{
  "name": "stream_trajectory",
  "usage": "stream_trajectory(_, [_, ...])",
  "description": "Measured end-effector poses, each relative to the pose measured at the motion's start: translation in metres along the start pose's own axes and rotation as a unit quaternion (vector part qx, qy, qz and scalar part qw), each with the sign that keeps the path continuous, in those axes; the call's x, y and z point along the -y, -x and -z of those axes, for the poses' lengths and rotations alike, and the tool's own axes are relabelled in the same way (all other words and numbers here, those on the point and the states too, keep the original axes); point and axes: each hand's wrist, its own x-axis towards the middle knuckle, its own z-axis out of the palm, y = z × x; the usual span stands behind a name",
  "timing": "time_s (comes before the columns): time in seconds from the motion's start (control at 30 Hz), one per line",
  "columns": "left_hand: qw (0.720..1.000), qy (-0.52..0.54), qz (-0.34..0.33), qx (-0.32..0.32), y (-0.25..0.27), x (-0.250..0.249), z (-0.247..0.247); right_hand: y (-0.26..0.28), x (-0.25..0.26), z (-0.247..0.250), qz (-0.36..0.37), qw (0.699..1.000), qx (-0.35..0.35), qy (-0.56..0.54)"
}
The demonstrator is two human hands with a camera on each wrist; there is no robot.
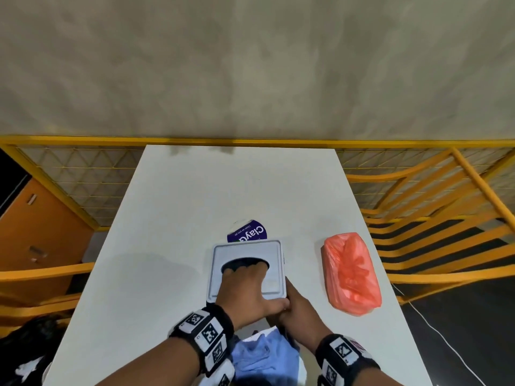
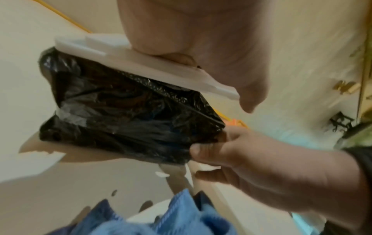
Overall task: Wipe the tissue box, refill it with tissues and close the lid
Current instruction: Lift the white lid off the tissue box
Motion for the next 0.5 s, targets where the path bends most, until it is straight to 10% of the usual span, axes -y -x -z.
stream_trajectory(0.5, [0.951, 0.303, -0.033, -0.052, 0.011, 0.03, 0.045, -0.005, 0.011, -0.004, -0.058, 0.98, -0.016, -0.19])
